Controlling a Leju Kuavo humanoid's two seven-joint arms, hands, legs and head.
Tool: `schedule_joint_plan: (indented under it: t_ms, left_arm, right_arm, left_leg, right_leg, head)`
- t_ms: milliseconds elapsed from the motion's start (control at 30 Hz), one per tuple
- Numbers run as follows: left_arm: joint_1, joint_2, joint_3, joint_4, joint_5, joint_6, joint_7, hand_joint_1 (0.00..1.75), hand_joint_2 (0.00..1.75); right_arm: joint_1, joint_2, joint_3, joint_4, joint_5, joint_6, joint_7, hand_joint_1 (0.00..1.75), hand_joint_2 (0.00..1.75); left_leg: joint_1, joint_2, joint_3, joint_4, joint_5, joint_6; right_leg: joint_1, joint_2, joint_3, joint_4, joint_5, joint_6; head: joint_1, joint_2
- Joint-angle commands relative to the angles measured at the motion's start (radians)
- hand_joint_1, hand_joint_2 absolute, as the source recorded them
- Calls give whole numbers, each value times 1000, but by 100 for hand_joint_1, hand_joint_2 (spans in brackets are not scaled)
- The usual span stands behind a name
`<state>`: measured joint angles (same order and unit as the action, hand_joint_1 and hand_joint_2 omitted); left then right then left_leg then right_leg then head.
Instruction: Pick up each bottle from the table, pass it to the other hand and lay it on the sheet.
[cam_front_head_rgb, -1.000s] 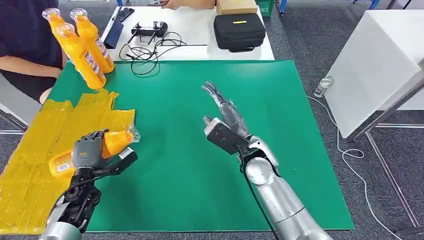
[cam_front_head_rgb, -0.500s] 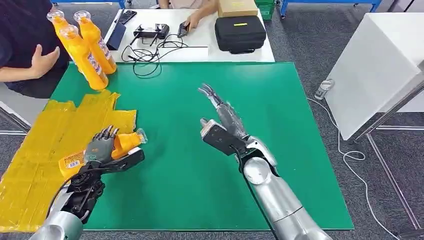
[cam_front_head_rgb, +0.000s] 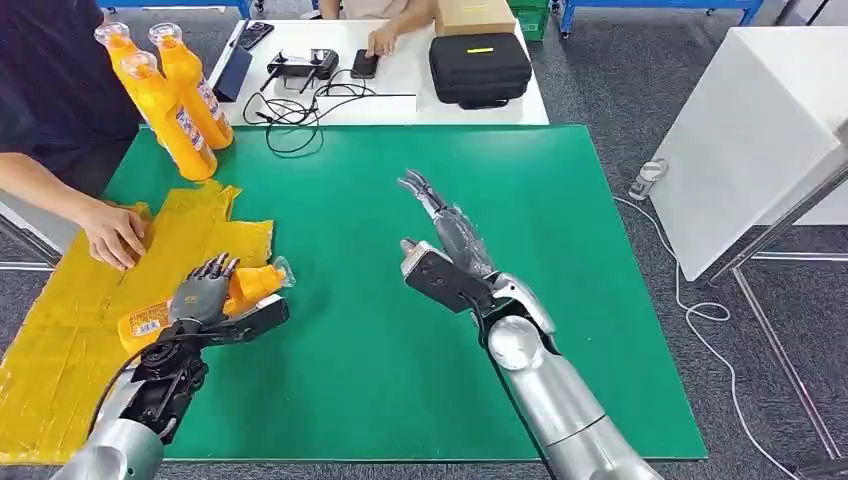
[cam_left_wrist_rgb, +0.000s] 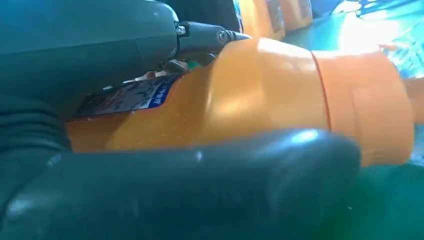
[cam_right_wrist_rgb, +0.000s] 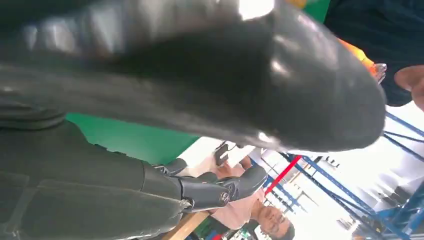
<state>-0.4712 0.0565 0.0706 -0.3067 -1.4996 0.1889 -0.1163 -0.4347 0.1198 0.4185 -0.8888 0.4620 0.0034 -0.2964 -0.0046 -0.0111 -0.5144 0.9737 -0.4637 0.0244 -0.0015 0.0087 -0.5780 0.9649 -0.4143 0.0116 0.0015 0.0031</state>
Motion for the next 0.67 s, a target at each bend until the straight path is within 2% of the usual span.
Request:
schedule_joint_plan:
  t_ms: [33,133,167,200,233,267,300,367,500,567,667]
  left_arm:
    - [8,4,69,30,153,73,-151,0,0]
    - [-12,-17,134,-40,318,123,-319,0,0]
    - [-11,-53,224,-131,501,160,-485,0,0]
    - [13,-63,214,-225,610,116,-535,0,0]
    - [50,-59,162,-322,648,82,-489,0,0]
    - [106,-81,170,-499,836,86,-562,0,0]
    - [180,-76,122,-706,950,74,-520,0,0]
    - [253,-69,96,-935,1112,133,-491,0,0]
    - [277,-80,108,-1095,1254,247,-494,0,0]
    - [302,-110,106,-1150,1278,295,-537,0,0]
    - [299,-138,55,-1141,1300,286,-523,0,0]
  right_arm:
    - [8,-10,-45,1,14,-1,5,0,0]
    - [37,-20,-73,-38,11,-10,1,0,0]
    - [52,-21,-91,-58,4,-18,-6,0,0]
    - [66,-22,-103,-79,4,-18,-5,0,0]
    - [73,-21,-109,-92,5,-16,-6,0,0]
    - [84,-24,-114,-108,6,-15,-6,0,0]
    - [93,-28,-116,-125,6,-13,-11,0,0]
    - [102,-34,-118,-138,-1,-13,-23,0,0]
    - [93,-36,-117,-123,-18,-26,-31,0,0]
    - [106,-38,-117,-134,-22,-39,-30,0,0]
    - [143,-48,-121,-179,-22,-55,-24,0,0]
  left_leg:
    - [1,4,2,-1,-1,-2]
    - [2,0,0,1,0,-2]
    - [1,-2,0,1,0,-1]
    - [2,-2,0,1,-1,-2]
    - [2,-5,-2,2,0,-1]
    - [1,-4,-2,1,0,-1]
    - [2,-4,-2,2,0,-2]
    - [3,-3,-4,4,-2,-2]
    - [3,6,-3,3,-4,-2]
    - [2,4,-6,3,-2,-3]
    - [2,0,-6,2,-3,-3]
  right_leg:
    - [1,2,2,-2,0,1]
    - [2,-2,1,-1,0,1]
    - [1,-3,0,-1,0,1]
    - [2,-4,1,-1,0,1]
    - [2,-6,0,0,-1,1]
    - [2,-5,-1,0,-1,1]
    - [2,-5,-1,-1,-1,1]
    - [3,-4,-2,0,-2,2]
    - [2,5,-4,2,-3,1]
    - [2,3,-7,1,-2,1]
    - [2,0,-6,0,-2,1]
  head:
    - [0,0]
    - [0,0]
    - [0,0]
    - [0,0]
    - [0,0]
    - [0,0]
    - [0,0]
    - [1,0]
    - [0,0]
    - [0,0]
    - [0,0]
